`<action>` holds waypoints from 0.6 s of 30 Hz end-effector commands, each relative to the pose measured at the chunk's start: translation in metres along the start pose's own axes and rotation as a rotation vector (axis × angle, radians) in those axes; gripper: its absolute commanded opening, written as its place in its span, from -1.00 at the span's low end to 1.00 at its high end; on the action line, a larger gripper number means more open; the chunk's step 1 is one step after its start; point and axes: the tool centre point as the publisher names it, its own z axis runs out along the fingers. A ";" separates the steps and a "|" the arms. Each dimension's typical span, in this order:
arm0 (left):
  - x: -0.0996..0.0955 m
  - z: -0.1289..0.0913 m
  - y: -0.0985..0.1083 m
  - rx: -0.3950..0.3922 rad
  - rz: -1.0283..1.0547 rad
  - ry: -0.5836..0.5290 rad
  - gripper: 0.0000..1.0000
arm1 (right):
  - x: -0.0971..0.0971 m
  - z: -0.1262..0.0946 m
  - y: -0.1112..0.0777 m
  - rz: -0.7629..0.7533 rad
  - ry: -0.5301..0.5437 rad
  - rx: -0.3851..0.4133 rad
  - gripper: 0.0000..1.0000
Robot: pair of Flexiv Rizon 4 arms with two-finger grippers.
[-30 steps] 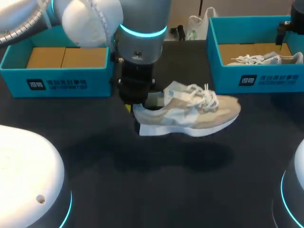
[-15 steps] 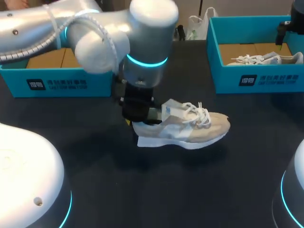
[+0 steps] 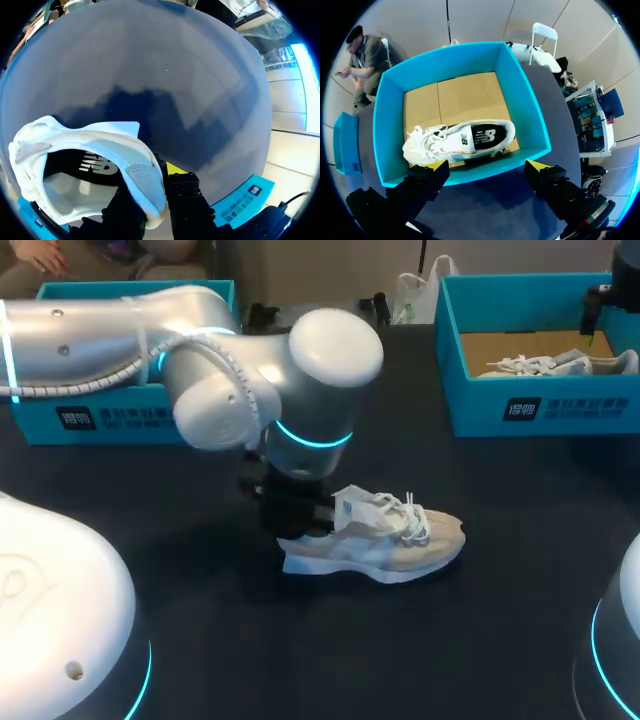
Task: Take the shoe out of the shoebox, open the shoe tongue, remove and reinsert the insole, then place the shoe into the shoebox
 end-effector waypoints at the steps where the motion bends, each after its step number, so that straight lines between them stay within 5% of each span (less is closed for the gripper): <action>1: -0.009 0.008 0.003 0.007 -0.015 0.008 -1.00 | 0.000 0.000 0.000 0.001 0.000 -0.001 1.00; 8: -0.010 0.013 0.001 0.027 -0.048 0.020 -0.93 | 0.000 0.000 0.000 0.001 0.000 -0.001 1.00; 9: -0.009 0.013 0.000 0.029 -0.046 0.022 -0.36 | 0.000 0.000 0.000 0.001 0.000 -0.001 1.00; 10: -0.009 0.012 -0.001 0.029 -0.047 0.022 -0.02 | 0.000 0.000 0.000 0.001 0.000 -0.001 1.00; 11: -0.007 0.009 -0.002 0.033 -0.046 0.019 0.81 | 0.000 0.000 0.000 0.001 0.000 -0.001 1.00; 12: -0.006 0.007 -0.003 0.035 -0.046 0.018 1.00 | 0.000 0.000 0.000 0.001 0.000 -0.001 1.00; 18: 0.005 -0.021 -0.002 0.055 -0.057 -0.051 1.00 | 0.000 0.000 0.000 0.001 0.000 -0.001 1.00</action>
